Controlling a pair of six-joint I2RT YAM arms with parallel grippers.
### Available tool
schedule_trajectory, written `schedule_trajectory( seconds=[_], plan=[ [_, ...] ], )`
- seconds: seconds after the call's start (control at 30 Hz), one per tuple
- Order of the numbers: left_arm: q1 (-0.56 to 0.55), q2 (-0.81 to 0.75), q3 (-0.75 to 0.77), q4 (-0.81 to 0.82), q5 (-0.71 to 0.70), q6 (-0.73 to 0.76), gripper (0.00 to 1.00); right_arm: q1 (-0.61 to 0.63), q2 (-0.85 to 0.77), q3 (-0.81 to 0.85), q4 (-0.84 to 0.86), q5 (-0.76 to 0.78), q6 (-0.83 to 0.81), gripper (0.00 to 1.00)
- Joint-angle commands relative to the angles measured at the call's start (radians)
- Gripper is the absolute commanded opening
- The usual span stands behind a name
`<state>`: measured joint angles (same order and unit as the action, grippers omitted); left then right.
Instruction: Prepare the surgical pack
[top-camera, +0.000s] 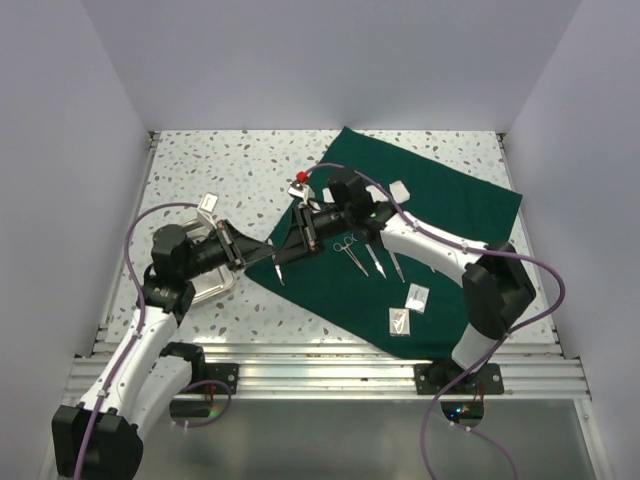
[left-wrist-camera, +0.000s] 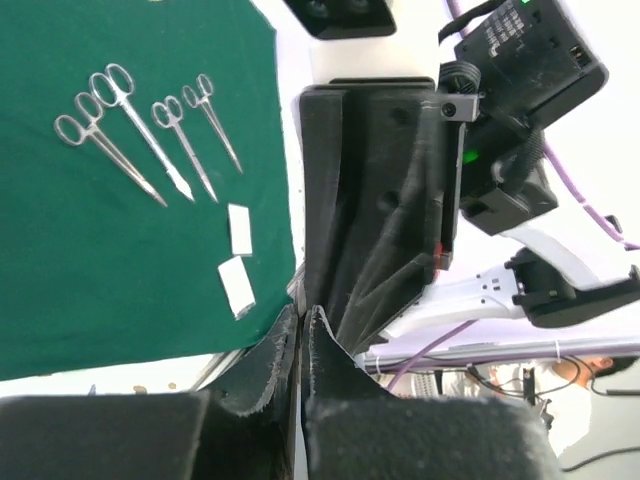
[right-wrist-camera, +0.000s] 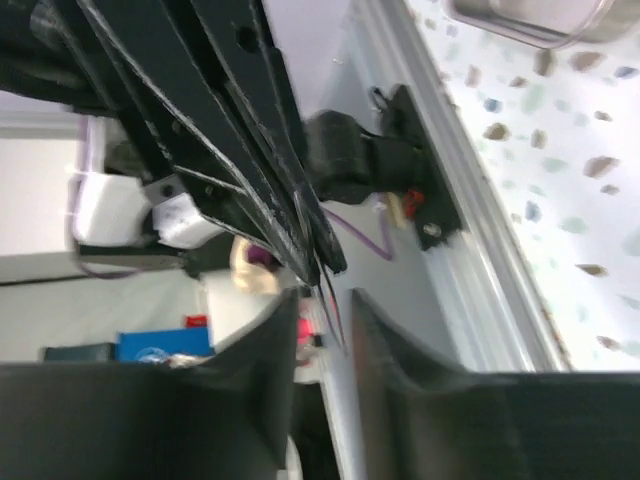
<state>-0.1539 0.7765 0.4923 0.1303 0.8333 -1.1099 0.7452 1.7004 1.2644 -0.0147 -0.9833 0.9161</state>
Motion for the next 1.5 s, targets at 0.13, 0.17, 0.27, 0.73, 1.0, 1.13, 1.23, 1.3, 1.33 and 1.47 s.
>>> schedule_trajectory(
  seconds=[0.13, 0.17, 0.27, 0.73, 1.0, 1.13, 1.23, 1.3, 1.33, 1.47],
  plan=[
    [0.001, 0.168, 0.37, -0.79, -0.455, 0.451, 0.0, -0.024, 0.088, 0.297, -0.669, 0.362, -0.344, 0.71],
    [0.001, 0.214, 0.402, -0.852, -0.544, 0.499, 0.0, -0.029, 0.1, 0.32, -0.726, 0.465, -0.406, 0.71],
    [0.002, 0.268, 0.477, -0.986, -0.813, 0.527, 0.0, -0.04, 0.137, 0.371, -0.888, 0.585, -0.489, 0.71],
    [0.048, 0.582, 0.508, -0.917, -1.163, 0.599, 0.0, -0.139, 0.24, 0.372, -1.028, 0.946, -0.674, 0.58],
    [0.092, 0.695, 0.493, -0.815, -1.116, 0.648, 0.0, -0.167, 0.318, 0.378, -0.978, 0.976, -0.701, 0.49],
    [0.117, 0.748, 0.503, -0.785, -1.076, 0.674, 0.0, -0.17, 0.363, 0.418, -0.984, 0.98, -0.718, 0.43],
    [0.125, 0.785, 0.508, -0.775, -1.048, 0.687, 0.0, -0.17, 0.4, 0.449, -0.992, 1.009, -0.735, 0.37],
    [0.126, 0.793, 0.505, -0.77, -1.033, 0.69, 0.0, -0.17, 0.407, 0.457, -0.993, 1.003, -0.74, 0.35],
    [0.126, 0.797, 0.503, -0.767, -1.028, 0.691, 0.0, -0.17, 0.412, 0.458, -0.989, 1.003, -0.741, 0.34],
    [0.128, 0.799, 0.502, -0.773, -1.011, 0.694, 0.15, -0.168, 0.423, 0.455, -0.973, 1.005, -0.755, 0.34]
  ],
)
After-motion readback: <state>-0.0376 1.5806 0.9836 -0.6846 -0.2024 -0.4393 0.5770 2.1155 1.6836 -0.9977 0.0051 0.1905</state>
